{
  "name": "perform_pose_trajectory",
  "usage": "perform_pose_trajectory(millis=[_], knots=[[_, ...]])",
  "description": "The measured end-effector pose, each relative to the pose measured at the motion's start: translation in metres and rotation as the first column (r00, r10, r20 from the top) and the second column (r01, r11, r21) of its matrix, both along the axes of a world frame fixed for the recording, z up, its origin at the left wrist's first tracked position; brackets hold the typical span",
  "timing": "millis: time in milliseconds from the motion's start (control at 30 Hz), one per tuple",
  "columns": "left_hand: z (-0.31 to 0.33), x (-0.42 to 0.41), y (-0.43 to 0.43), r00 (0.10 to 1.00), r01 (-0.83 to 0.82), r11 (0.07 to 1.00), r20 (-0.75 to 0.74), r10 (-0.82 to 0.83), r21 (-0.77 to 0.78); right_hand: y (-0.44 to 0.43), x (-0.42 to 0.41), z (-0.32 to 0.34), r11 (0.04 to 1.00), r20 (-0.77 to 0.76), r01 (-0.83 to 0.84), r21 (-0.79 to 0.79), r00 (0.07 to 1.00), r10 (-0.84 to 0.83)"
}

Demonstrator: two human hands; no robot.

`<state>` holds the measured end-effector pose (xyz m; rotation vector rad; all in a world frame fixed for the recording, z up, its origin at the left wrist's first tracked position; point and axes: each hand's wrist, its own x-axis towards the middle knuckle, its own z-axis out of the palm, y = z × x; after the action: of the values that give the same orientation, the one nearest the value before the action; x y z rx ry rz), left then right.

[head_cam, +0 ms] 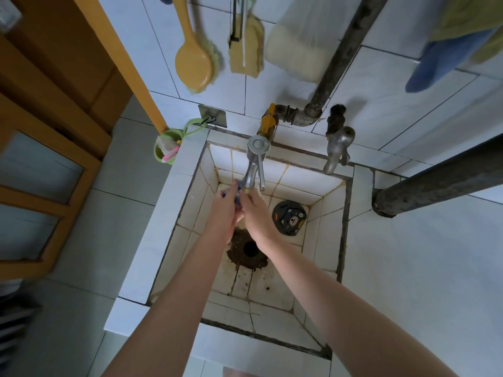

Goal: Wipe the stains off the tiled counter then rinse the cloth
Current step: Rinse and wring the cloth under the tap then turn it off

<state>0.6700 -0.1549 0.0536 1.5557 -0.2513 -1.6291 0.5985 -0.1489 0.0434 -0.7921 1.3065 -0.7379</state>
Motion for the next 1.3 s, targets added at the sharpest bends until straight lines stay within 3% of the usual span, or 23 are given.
perform_pose_trajectory(millis=[67, 133, 233, 333, 567, 700, 833, 1000, 1100, 1200, 1300], knots=[[-0.004, -0.002, 0.001, 0.995, 0.025, 1.000, 0.095, -0.024, -0.005, 0.008, 0.001, -0.002, 1.000, 0.106, -0.013, -0.013, 0.994, 0.014], [-0.004, -0.006, 0.004, 0.986, 0.065, 0.998, 0.155, -0.063, -0.006, 0.008, 0.001, -0.005, 0.999, 0.098, 0.001, -0.044, 0.995, 0.003], [-0.005, -0.008, 0.004, 0.967, 0.136, 0.990, 0.215, -0.138, 0.024, -0.005, 0.002, -0.005, 0.999, -0.017, 0.041, -0.012, 0.999, -0.041], [-0.008, -0.001, 0.005, 0.964, 0.155, 0.987, 0.213, -0.160, 0.039, -0.018, 0.001, -0.010, 1.000, -0.171, -0.020, -0.006, 0.985, 0.018], [-0.004, 0.005, 0.007, 0.935, 0.177, 0.977, 0.331, -0.128, -0.122, -0.023, -0.024, -0.028, 0.990, -0.406, 0.049, -0.134, 0.909, -0.100], [-0.007, 0.009, 0.015, 0.890, 0.242, 0.961, 0.425, -0.164, -0.136, -0.016, -0.032, -0.021, 0.993, -0.325, 0.077, -0.093, 0.940, -0.103], [-0.005, 0.004, 0.016, 0.858, 0.322, 0.931, 0.469, -0.210, -0.173, -0.007, -0.028, -0.010, 0.997, -0.139, -0.011, -0.080, 0.990, -0.001], [-0.006, 0.001, 0.018, 0.798, 0.474, 0.875, 0.468, -0.380, -0.097, -0.003, -0.030, -0.014, 0.993, -0.213, 0.013, -0.115, 0.976, -0.037], [-0.013, 0.006, 0.018, 0.857, 0.382, 0.920, 0.407, -0.317, -0.089, -0.006, -0.033, -0.015, 0.991, -0.275, -0.008, -0.135, 0.961, -0.030], [-0.016, 0.009, 0.013, 0.899, 0.166, 0.978, 0.426, -0.099, -0.123, -0.007, -0.029, -0.013, 0.998, -0.131, 0.043, -0.043, 0.990, -0.048], [-0.013, 0.007, 0.005, 0.903, 0.202, 0.974, 0.405, -0.144, -0.104, -0.009, -0.025, -0.009, 0.992, 0.185, 0.084, 0.090, 0.978, -0.100]])
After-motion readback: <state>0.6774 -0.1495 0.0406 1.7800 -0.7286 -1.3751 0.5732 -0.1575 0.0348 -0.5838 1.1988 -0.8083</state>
